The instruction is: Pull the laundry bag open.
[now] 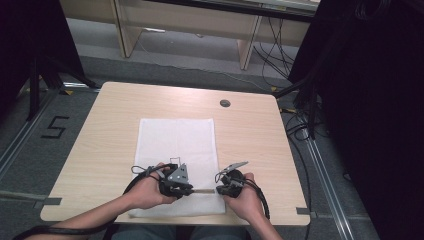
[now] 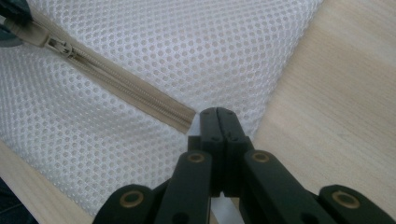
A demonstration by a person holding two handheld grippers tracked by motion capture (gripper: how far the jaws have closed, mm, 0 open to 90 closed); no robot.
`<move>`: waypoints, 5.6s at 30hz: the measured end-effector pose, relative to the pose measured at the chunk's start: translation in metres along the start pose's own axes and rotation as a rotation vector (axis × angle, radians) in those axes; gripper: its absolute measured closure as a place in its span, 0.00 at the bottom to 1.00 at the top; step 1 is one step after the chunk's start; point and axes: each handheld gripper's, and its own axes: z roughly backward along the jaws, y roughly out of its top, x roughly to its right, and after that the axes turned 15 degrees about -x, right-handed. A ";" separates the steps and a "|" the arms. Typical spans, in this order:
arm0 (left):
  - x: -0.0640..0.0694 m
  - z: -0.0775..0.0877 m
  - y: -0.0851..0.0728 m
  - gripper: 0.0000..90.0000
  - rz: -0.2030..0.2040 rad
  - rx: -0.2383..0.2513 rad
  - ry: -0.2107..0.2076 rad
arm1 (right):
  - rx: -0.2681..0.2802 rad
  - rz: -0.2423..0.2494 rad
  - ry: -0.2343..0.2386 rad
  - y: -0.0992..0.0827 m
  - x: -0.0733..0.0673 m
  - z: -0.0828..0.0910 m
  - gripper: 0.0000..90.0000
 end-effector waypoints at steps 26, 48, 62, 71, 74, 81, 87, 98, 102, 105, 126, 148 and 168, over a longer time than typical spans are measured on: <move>-0.003 0.006 -0.006 0.91 -0.022 0.009 0.007 | 0.000 0.000 0.000 0.000 0.000 0.000 1.00; -0.003 0.009 -0.014 0.90 -0.025 0.021 0.001 | -0.001 -0.010 0.006 0.000 0.000 0.000 1.00; -0.004 0.012 -0.017 0.91 -0.028 0.021 0.002 | -0.008 -0.021 0.009 0.000 0.000 0.000 1.00; -0.004 0.014 -0.020 0.90 -0.022 0.022 0.004 | -0.006 -0.023 0.012 0.000 0.000 0.000 1.00; -0.004 0.015 -0.020 0.91 -0.036 0.016 0.010 | -0.007 -0.023 0.011 0.000 0.000 0.000 1.00; -0.004 0.015 -0.020 0.91 -0.031 0.020 0.003 | -0.011 -0.027 0.008 0.000 0.000 0.000 1.00; -0.004 0.015 -0.023 0.91 -0.024 0.027 0.001 | -0.008 -0.027 0.010 0.000 0.000 0.000 1.00; -0.006 0.018 -0.028 0.91 -0.016 0.026 0.003 | -0.012 -0.035 0.017 -0.001 0.000 0.001 1.00; -0.005 0.019 -0.028 0.91 -0.016 0.022 0.003 | -0.008 -0.023 0.013 -0.001 0.000 0.000 1.00; -0.007 0.020 -0.031 0.91 -0.013 0.020 0.004 | 0.002 -0.012 0.008 0.000 0.002 0.000 1.00; -0.009 0.022 -0.038 0.91 0.007 0.022 -0.005 | -0.015 -0.030 0.014 -0.001 0.000 0.001 1.00; -0.010 0.026 -0.044 0.91 -0.001 0.016 0.004 | -0.002 -0.011 0.008 0.000 0.002 0.000 1.00; -0.011 0.031 -0.050 0.91 -0.001 0.019 -0.001 | -0.002 -0.013 0.010 -0.001 0.003 0.001 1.00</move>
